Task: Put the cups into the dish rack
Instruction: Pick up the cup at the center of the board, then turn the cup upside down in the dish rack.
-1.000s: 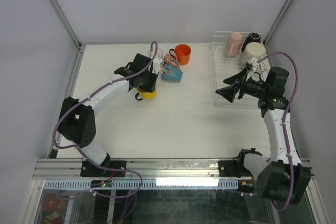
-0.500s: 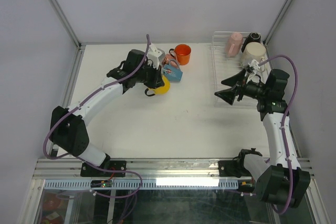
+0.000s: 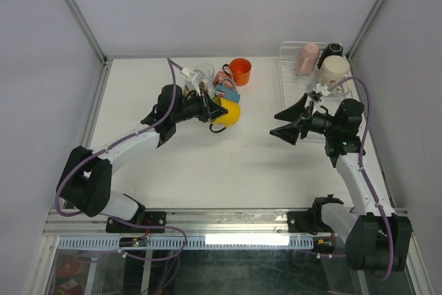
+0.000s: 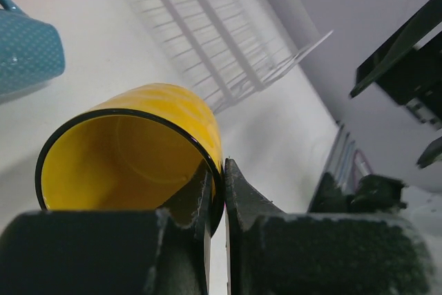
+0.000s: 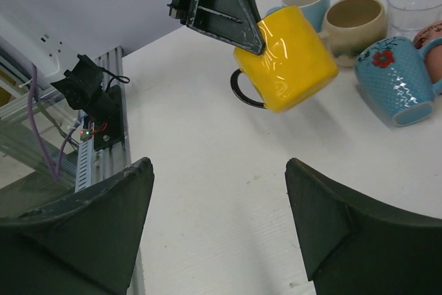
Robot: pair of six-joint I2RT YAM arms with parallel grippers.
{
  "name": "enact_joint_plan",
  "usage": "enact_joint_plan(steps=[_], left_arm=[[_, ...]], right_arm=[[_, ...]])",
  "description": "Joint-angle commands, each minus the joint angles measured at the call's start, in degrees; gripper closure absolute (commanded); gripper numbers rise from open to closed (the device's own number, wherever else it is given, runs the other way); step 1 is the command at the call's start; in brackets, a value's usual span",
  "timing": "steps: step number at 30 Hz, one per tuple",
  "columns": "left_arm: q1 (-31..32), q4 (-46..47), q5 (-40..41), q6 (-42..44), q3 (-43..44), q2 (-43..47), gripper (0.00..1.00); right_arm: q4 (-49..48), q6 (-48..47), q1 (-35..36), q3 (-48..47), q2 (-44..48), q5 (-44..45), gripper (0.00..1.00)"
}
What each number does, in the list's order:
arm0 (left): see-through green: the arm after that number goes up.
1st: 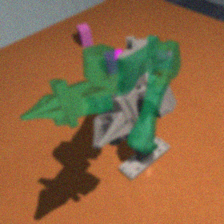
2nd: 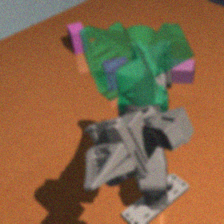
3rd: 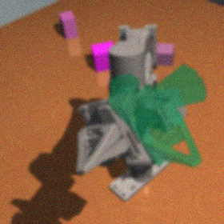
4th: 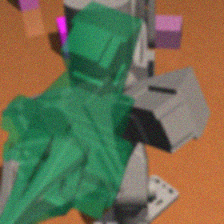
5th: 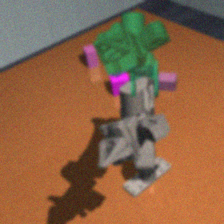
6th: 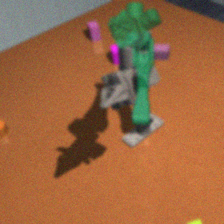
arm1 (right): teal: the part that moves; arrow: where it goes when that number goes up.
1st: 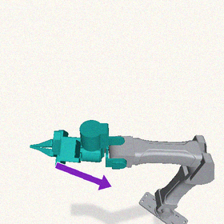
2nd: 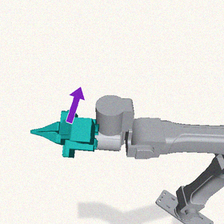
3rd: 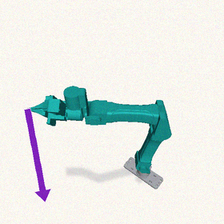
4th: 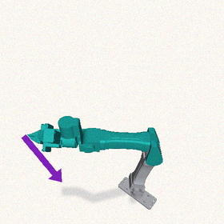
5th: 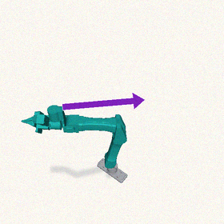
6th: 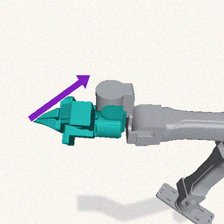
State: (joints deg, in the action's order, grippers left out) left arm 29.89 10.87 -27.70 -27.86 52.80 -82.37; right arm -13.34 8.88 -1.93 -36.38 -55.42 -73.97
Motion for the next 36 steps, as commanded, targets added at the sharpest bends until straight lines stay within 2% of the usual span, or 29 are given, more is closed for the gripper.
enact_joint_plan(steps=[1,3,6,13,15,22,28,36], left_arm=[[-0.18,35.36,-0.58,-19.36,-5.48,3.61,1.00],[-0.10,44.03,2.00,-27.26,-8.49,3.91,1.00],[0.69,54.14,7.93,-33.28,-12.49,4.58,1.00],[6.36,67.59,23.72,-37.17,-19.72,6.46,1.00],[8.18,70.13,26.13,-37.11,-19.79,5.94,1.00],[13.22,78.87,28.78,-35.30,-17.33,2.65,1.00],[16.91,79.66,29.70,-33.13,-14.18,1.18,1.00],[21.42,82.38,29.11,-32.02,-9.14,-5.80,1.00]], right_arm=[[-14.44,8.77,3.13,2.43,-1.80,2.36,0.19],[-18.97,11.61,3.83,3.54,-2.87,2.90,0.18],[-22.20,14.22,4.03,4.64,-3.54,3.48,0.15],[-27.58,18.37,5.67,5.83,-3.90,4.76,0.10],[-28.75,20.61,5.77,6.27,-3.91,5.40,0.05],[-31.00,24.45,7.77,5.71,-5.11,3.27,0.05],[-34.42,27.85,8.54,7.10,-4.02,6.75,0.05],[-38.71,30.62,10.05,8.56,-2.96,8.54,0.05]])
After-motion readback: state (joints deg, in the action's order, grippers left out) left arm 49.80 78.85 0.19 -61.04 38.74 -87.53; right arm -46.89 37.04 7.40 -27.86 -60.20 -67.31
